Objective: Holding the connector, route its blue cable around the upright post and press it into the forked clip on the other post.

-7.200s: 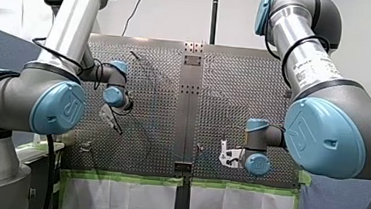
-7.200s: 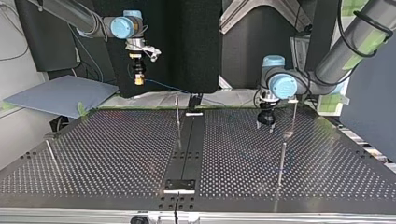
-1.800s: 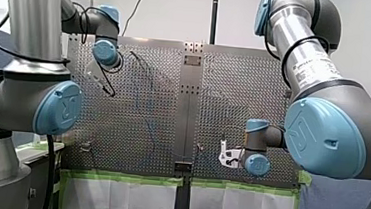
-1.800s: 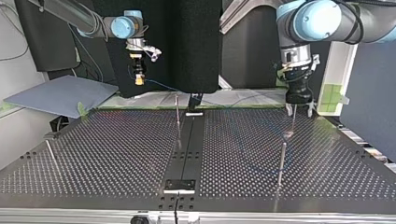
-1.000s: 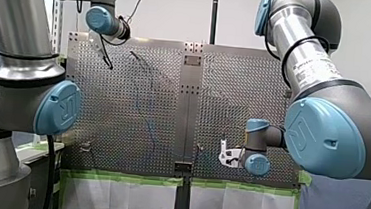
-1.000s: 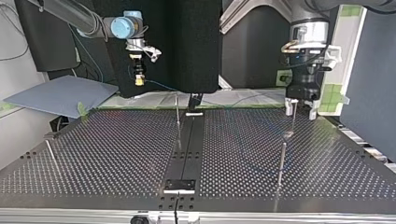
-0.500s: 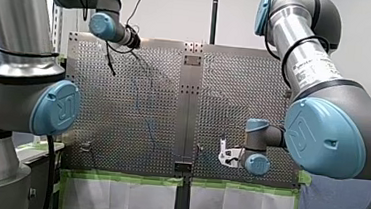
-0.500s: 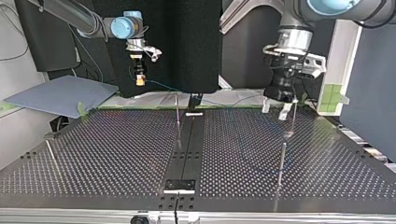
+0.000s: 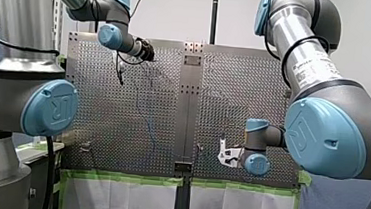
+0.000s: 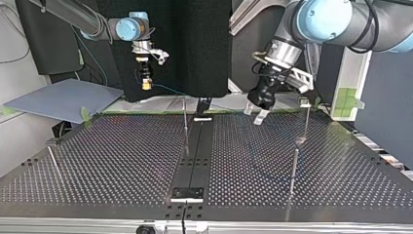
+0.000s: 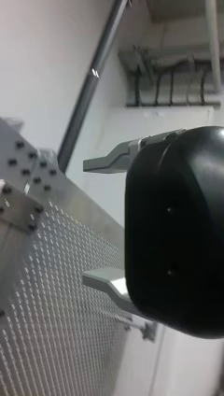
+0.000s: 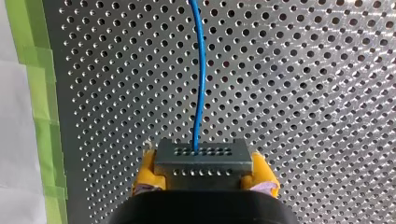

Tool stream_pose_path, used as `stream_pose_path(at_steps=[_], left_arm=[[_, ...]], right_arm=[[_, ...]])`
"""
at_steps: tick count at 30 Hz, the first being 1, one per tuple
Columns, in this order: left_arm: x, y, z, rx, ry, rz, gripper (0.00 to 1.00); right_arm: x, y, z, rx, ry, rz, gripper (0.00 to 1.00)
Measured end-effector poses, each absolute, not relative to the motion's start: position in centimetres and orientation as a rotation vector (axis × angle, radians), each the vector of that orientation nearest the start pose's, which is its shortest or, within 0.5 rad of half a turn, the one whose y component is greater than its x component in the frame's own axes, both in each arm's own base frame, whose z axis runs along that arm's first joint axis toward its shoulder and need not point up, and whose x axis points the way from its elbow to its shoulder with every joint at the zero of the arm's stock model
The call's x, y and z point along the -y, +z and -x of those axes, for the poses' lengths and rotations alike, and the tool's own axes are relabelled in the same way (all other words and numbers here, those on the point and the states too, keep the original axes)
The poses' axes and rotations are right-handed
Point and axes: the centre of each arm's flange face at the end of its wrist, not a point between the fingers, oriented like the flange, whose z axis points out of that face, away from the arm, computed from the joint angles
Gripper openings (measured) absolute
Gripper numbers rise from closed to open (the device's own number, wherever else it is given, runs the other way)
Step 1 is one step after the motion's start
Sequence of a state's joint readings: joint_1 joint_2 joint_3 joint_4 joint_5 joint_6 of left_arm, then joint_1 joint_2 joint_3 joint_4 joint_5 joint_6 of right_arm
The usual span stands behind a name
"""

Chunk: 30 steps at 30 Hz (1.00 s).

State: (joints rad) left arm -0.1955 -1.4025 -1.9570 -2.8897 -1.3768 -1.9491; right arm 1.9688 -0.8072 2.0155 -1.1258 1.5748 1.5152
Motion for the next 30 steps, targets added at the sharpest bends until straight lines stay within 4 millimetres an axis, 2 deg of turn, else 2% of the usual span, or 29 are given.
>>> stream_pose_path(at_steps=[9, 20, 25, 30], left_arm=[[24.6, 40.3, -36.9, -1.553, -0.567, -0.100, 1.00], [27.9, 42.8, -37.6, -1.448, -0.510, -0.168, 1.00], [29.7, 42.0, -37.8, -1.445, -0.477, -0.196, 1.00], [31.6, 40.2, -37.8, -1.457, -0.440, -0.228, 1.00]], right_arm=[[43.1, -0.5, -32.6, 0.992, 1.406, -1.583, 0.00], [43.1, -0.5, -32.6, 0.994, 1.404, -1.587, 0.00], [43.1, -0.5, -32.6, 0.993, 1.405, -1.585, 0.00], [43.1, -0.5, -32.7, 0.990, 1.410, -1.587, 0.00]])
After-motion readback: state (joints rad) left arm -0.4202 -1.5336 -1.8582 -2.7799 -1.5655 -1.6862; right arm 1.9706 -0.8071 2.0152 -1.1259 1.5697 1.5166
